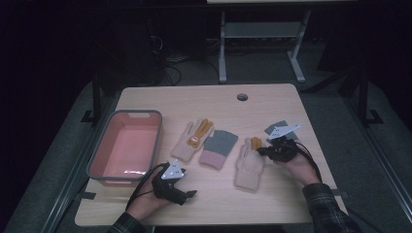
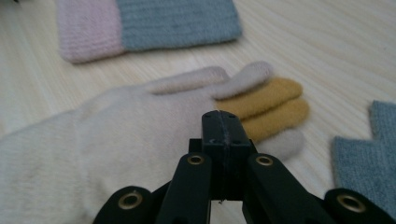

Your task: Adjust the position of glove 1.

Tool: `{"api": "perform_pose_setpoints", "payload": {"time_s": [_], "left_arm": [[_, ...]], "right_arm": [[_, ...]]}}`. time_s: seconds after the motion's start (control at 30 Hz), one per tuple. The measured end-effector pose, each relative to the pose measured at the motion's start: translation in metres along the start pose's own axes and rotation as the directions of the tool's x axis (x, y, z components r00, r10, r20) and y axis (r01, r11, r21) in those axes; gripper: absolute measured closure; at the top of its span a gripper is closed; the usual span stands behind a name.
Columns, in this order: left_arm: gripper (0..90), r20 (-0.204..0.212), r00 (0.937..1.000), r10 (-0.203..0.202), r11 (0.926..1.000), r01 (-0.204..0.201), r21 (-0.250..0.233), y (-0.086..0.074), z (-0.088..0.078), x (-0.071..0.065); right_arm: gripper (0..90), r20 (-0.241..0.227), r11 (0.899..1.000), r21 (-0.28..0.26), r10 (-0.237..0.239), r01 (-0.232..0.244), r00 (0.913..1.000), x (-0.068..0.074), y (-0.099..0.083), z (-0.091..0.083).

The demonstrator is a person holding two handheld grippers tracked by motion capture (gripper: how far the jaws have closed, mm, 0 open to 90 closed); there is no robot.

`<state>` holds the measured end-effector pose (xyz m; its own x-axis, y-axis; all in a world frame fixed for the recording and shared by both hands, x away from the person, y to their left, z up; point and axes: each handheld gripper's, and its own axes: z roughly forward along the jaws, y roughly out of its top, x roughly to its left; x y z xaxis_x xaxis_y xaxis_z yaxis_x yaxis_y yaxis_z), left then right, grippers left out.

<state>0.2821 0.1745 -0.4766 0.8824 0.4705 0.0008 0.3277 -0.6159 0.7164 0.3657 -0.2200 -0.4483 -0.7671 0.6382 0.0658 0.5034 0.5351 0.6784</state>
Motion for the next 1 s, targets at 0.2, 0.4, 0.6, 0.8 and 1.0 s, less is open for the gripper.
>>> {"api": "perform_pose_setpoints", "payload": {"time_s": [0.2,0.4,0.6,0.8,1.0], "left_arm": [[12.5,0.0,1.0,0.002,1.0,-0.002,0.0,0.0,0.0,0.0],[12.5,0.0,1.0,0.003,1.0,-0.003,0.002,0.0,0.0,0.0],[12.5,0.001,1.0,0.004,1.0,-0.004,0.002,0.0,0.0,0.0],[12.5,0.001,1.0,0.002,1.0,-0.002,0.0,0.0,0.0,0.0],[12.5,0.0,1.0,0.002,1.0,-0.002,0.0,0.0,0.0,0.0]], "right_arm": [[90.0,0.003,0.998,0.063,-0.016,0.016,0.9999,0.005,-0.006,0.014],[90.0,-0.013,0.996,0.074,-0.038,0.039,0.9992,0.013,-0.007,0.012],[90.0,-0.036,0.994,0.098,-0.051,0.054,0.998,0.031,-0.01,0.008],[90.0,-0.068,0.993,0.101,-0.051,0.057,0.9964,0.043,-0.013,0.006],[90.0,-0.116,0.991,0.097,-0.079,0.09,0.9901,0.064,-0.016,0.005]]}}
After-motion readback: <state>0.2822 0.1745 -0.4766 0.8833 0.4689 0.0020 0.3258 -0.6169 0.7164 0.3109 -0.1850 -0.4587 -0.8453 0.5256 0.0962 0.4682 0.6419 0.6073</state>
